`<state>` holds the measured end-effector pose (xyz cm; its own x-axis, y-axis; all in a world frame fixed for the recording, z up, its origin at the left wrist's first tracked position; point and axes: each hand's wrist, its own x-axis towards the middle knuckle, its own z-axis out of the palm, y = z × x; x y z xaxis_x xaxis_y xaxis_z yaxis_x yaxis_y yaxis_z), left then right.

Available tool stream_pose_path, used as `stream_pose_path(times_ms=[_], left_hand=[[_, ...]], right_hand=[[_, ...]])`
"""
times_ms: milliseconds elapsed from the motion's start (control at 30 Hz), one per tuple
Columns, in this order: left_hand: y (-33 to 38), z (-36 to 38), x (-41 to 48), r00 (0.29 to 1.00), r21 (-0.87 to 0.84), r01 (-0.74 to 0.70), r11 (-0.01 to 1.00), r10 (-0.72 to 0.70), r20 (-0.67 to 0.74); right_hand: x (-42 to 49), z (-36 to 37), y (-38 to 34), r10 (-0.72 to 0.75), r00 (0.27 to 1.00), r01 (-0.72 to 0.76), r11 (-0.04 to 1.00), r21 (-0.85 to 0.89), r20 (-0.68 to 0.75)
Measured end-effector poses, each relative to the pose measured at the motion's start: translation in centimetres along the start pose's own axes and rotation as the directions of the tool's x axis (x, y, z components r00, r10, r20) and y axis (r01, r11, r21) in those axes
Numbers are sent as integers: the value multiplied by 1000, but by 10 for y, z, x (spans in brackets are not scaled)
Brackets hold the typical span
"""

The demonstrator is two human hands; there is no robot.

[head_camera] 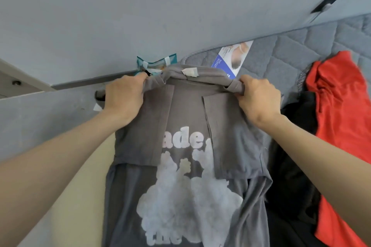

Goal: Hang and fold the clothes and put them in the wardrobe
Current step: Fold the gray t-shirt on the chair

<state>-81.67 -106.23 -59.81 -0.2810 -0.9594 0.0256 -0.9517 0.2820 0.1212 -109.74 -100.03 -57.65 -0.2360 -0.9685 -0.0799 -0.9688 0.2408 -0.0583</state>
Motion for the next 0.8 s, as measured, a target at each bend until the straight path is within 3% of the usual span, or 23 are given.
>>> stream_pose_path(times_ms=[200, 333, 433, 567, 633, 733, 800], left_hand=[[11, 2, -49, 992, -161, 29, 987, -48, -119], [3, 13, -127, 997, -320, 72, 945, -66, 30], [-9, 20, -183, 986, -281, 4, 960, 42, 158], [-23, 25, -231, 927, -142, -244, 959, 273, 256], [-27, 25, -246, 896, -62, -334, 941, 337, 290], [-29, 23, -263, 844, -53, -375, 926, 364, 393], [-23, 18, -266, 818, -90, -367, 926, 367, 442]], right_hand=[[-32, 3, -3, -34, 998, 38, 997, 67, -58], [-89, 10, 5, -108, 992, 97, 982, 164, 60], [-130, 16, 12, -199, 964, 160, 964, 215, 175], [-180, 27, 21, -343, 837, 276, 937, 212, 426], [-201, 30, 24, -306, 766, 247, 952, 180, 566], [-225, 30, 27, -215, 578, 239, 967, 88, 787], [-231, 26, 26, -189, 549, 245, 968, 60, 814]])
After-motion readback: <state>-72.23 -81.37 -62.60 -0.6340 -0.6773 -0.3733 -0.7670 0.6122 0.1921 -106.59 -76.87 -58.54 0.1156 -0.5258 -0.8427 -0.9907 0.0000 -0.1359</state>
